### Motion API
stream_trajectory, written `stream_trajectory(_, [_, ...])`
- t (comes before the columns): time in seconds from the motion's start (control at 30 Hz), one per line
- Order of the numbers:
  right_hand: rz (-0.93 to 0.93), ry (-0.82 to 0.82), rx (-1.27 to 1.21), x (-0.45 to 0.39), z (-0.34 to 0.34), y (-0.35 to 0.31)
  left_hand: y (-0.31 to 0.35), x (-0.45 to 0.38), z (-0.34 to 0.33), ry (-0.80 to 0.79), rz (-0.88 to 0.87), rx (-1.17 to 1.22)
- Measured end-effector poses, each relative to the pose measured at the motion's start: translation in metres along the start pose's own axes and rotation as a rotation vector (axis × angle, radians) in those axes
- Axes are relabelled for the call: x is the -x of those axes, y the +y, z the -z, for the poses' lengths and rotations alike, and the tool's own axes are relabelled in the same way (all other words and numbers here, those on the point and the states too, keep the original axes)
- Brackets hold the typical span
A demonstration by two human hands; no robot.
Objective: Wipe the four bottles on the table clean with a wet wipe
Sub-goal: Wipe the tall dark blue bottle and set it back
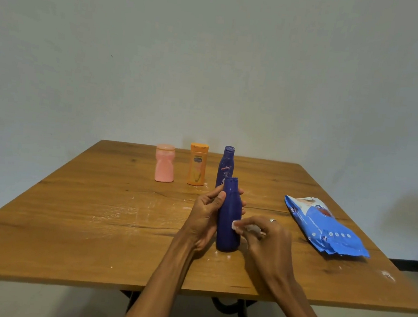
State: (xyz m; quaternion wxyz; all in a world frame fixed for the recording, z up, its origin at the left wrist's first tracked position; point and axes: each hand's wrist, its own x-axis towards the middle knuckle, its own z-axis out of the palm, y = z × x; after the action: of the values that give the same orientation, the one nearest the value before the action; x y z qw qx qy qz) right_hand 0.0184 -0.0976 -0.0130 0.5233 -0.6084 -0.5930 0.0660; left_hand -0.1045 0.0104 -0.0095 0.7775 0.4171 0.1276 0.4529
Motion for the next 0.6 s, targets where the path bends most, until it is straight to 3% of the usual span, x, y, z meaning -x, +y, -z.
stream_trajectory(0.37, [0.183,0.260,0.061,-0.054,-0.015,-0.026,-0.003,0.000,0.000,0.030,-0.010,-0.029])
stream_trajectory(0.6, [0.232,0.121,0.093,-0.027,-0.014,-0.020,-0.003,0.001,0.001,0.021,0.011,-0.017])
